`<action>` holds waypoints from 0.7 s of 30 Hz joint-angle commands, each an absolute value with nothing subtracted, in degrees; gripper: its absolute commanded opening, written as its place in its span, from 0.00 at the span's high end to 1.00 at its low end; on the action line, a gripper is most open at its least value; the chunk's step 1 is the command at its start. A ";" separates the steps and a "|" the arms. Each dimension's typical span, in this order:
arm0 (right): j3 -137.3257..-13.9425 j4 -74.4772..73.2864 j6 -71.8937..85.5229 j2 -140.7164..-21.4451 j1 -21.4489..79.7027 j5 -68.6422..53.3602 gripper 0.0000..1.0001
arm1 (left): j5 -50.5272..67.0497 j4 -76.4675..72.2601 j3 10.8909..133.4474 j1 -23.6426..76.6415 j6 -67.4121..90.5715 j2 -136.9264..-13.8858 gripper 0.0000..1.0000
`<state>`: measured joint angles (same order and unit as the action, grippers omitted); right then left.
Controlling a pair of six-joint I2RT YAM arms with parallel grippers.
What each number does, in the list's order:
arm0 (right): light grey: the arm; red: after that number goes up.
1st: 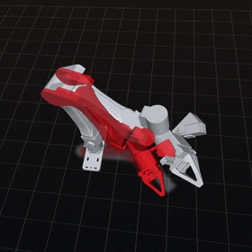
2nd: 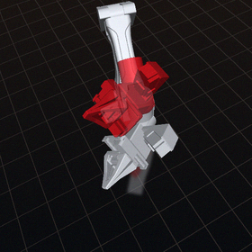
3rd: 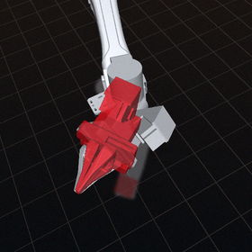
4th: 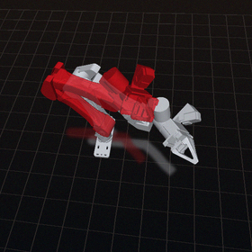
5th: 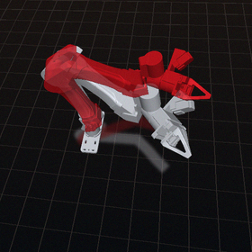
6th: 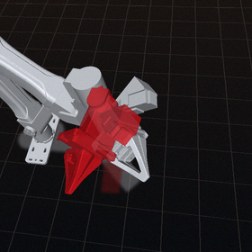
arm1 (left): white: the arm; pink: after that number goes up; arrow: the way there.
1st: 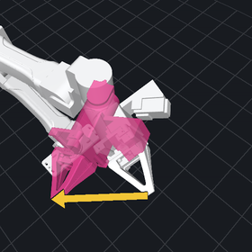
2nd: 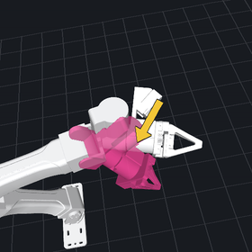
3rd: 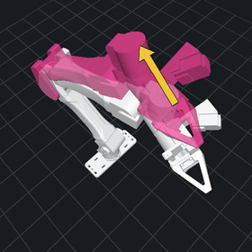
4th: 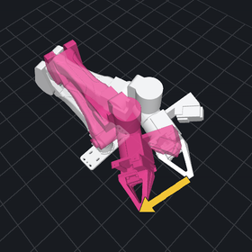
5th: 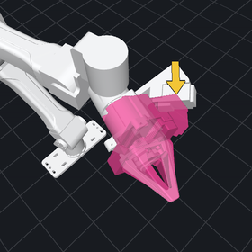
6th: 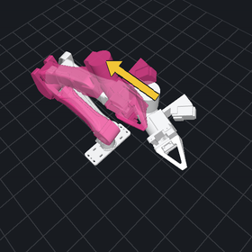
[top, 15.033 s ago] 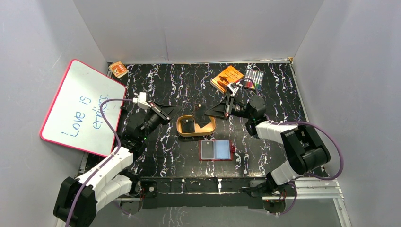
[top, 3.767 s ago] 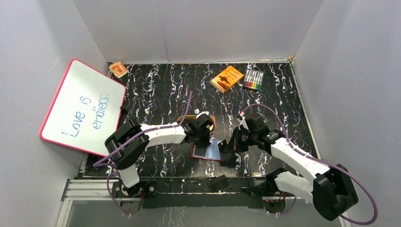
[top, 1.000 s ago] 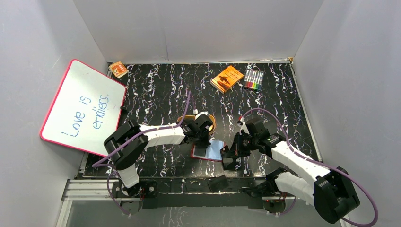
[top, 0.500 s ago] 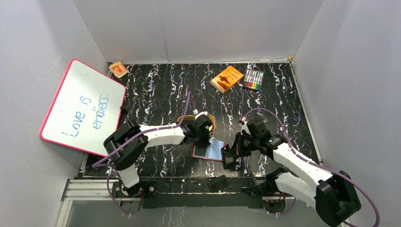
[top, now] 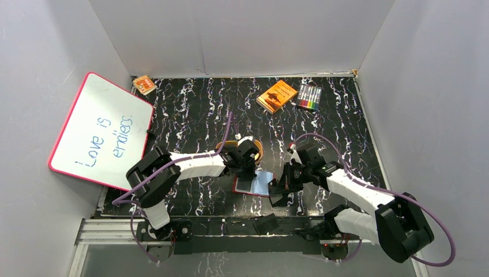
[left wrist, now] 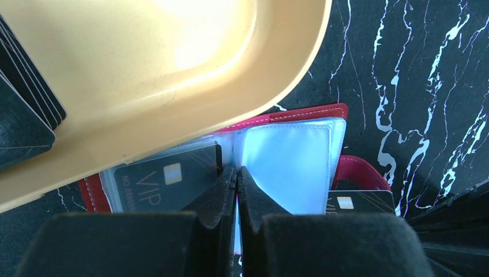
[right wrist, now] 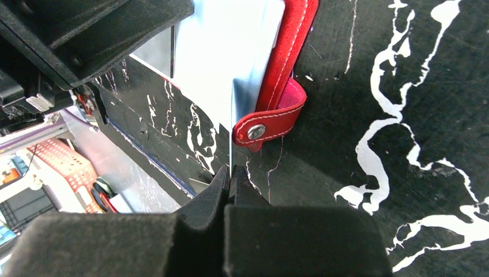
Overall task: Put the credit cards into the card holder
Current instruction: Turn over the card slot in the card holder.
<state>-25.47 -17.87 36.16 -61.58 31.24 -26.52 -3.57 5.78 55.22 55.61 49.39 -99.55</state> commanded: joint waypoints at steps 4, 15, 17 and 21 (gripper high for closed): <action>-28.88 -11.26 35.20 -62.89 31.46 -32.02 1.00 | -2.87 10.77 53.87 55.90 49.25 -100.22 1.00; -31.20 -9.32 33.63 -68.18 31.46 -34.60 1.00 | -2.56 13.62 57.51 55.81 48.84 -96.23 0.45; -31.65 -9.32 33.40 -68.82 31.46 -34.71 1.00 | -2.65 14.15 57.89 55.81 48.77 -95.56 0.43; -32.07 -8.90 33.46 -69.62 31.46 -34.87 1.00 | -2.65 14.80 58.00 55.81 48.97 -94.31 0.42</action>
<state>-29.08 -11.81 34.48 -69.14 31.29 -33.45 -2.39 10.37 56.88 55.72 49.50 -97.78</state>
